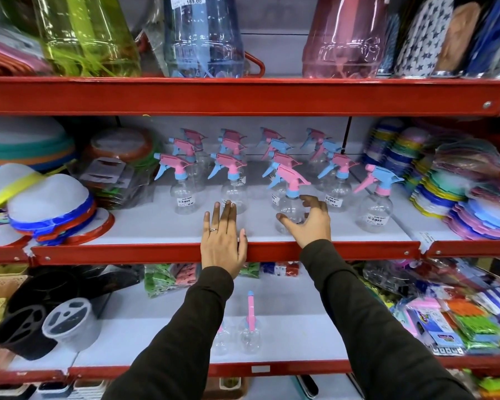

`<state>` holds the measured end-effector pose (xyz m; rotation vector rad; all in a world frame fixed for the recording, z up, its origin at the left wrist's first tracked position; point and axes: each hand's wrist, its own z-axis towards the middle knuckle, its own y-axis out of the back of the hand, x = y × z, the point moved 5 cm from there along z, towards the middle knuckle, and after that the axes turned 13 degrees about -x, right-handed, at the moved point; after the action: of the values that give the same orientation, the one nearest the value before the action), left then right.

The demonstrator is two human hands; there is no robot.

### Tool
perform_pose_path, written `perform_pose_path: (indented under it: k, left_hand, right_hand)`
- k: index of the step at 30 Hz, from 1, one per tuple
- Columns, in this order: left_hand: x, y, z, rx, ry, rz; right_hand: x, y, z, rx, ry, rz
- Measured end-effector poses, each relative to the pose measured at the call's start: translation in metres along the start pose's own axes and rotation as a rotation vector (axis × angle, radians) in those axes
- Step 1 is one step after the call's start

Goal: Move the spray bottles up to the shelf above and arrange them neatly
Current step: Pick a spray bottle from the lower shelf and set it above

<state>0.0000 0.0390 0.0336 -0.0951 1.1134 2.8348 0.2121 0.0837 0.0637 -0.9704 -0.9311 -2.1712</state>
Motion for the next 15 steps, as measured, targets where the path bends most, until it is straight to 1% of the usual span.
perform_pose_path:
  k: [4, 15]
  left_hand:
    - [-0.0005, -0.0001, 0.0006, 0.002, -0.002, 0.003]
    - [-0.0014, 0.0032, 0.0007, 0.057, 0.007, 0.011]
  right_hand:
    - [-0.0006, -0.0020, 0.0032, 0.038, -0.016, 0.006]
    - [0.0056, -0.0046, -0.0005, 0.028, -0.023, 0.004]
